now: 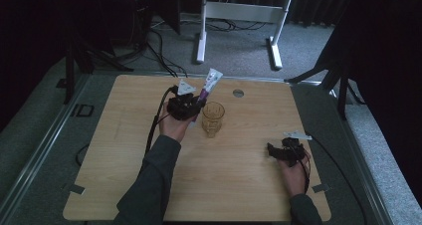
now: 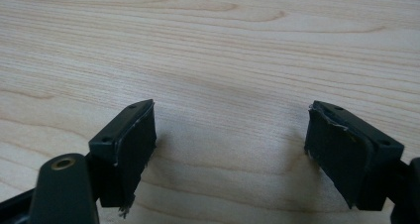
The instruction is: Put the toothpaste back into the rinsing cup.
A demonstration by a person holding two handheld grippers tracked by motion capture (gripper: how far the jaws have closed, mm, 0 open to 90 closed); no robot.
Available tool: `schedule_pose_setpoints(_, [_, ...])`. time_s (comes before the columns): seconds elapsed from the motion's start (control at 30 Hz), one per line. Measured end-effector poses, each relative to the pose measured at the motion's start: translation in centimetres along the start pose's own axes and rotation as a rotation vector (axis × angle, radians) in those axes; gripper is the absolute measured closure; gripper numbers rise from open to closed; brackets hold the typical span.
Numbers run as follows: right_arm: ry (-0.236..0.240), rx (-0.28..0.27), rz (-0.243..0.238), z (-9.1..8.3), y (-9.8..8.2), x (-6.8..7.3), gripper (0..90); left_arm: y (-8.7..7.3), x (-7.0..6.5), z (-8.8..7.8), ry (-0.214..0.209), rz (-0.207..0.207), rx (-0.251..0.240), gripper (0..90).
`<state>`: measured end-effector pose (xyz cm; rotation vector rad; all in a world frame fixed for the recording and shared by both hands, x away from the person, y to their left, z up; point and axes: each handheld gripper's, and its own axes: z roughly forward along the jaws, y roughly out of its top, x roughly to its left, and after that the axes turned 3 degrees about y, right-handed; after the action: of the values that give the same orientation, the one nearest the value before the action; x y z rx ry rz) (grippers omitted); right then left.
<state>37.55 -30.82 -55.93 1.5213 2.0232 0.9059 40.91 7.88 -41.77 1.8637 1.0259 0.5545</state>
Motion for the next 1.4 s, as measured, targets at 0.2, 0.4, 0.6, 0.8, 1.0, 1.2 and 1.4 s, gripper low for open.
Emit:
schedule_pose_setpoints(0.2, [0.000,0.000,0.000,0.0,0.0,0.0,19.5,0.2,-0.2,0.2,-0.004,0.012,0.000,73.9])
schedule_pose_setpoints(0.4, [0.000,0.000,0.000,0.0,0.0,0.0,19.5,0.4,-0.1,0.3,-0.009,0.007,-0.016,73.9])
schedule_pose_setpoints(0.6, [0.000,0.000,0.000,0.0,0.0,0.0,19.5,0.4,0.1,0.6,-0.014,-0.005,-0.023,73.9])
schedule_pose_setpoints(0.8, [0.001,0.001,0.000,0.0,0.0,0.0,19.5,0.4,0.0,1.0,-0.023,-0.013,-0.037,73.9])
schedule_pose_setpoints(1.0, [0.000,0.000,0.000,0.0,0.0,0.0,19.5,0.3,0.0,1.4,-0.020,-0.025,-0.044,73.9])
schedule_pose_setpoints(1.2, [0.000,0.000,0.000,0.0,0.0,0.0,19.5,0.3,-0.1,1.7,-0.028,-0.034,-0.052,73.9])
schedule_pose_setpoints(1.4, [0.000,0.000,-0.001,0.0,0.0,0.0,19.5,0.4,-0.1,1.8,-0.030,-0.034,-0.067,73.8])
